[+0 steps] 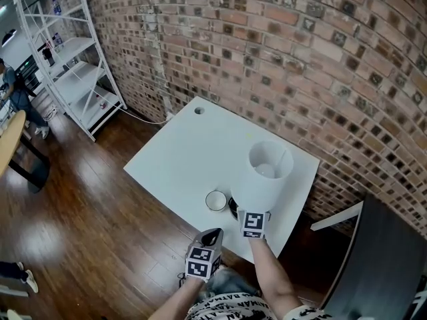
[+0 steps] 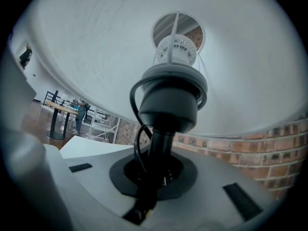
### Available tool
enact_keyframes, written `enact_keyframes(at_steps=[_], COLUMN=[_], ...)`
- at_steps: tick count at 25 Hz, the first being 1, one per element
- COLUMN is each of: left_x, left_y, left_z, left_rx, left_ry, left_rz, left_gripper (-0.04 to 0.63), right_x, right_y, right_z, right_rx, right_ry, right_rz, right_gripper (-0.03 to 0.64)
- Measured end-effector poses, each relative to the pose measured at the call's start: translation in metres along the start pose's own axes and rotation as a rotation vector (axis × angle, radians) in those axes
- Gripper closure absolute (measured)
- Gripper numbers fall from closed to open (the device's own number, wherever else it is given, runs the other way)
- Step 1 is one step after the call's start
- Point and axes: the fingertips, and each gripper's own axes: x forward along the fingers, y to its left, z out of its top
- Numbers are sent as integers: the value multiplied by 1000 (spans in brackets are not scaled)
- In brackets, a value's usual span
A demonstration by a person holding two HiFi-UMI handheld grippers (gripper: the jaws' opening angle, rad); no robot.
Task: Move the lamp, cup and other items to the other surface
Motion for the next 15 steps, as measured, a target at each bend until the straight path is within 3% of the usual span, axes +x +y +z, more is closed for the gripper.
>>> enact_keyframes(at_steps=[13, 15], left_x=[-9, -11], left_y=[4, 4], left_z=[-4, -6], left_rx=[-1, -3], left_ry=[-15, -16], left_rz=[5, 4], left_gripper=[594, 594], right_x=[-13, -15], right_y=[-4, -3], right_z=[-6, -4], right_rx=[18, 10], right_ry=[-20, -30], right_rz=[-78, -81], right_gripper=[595, 453])
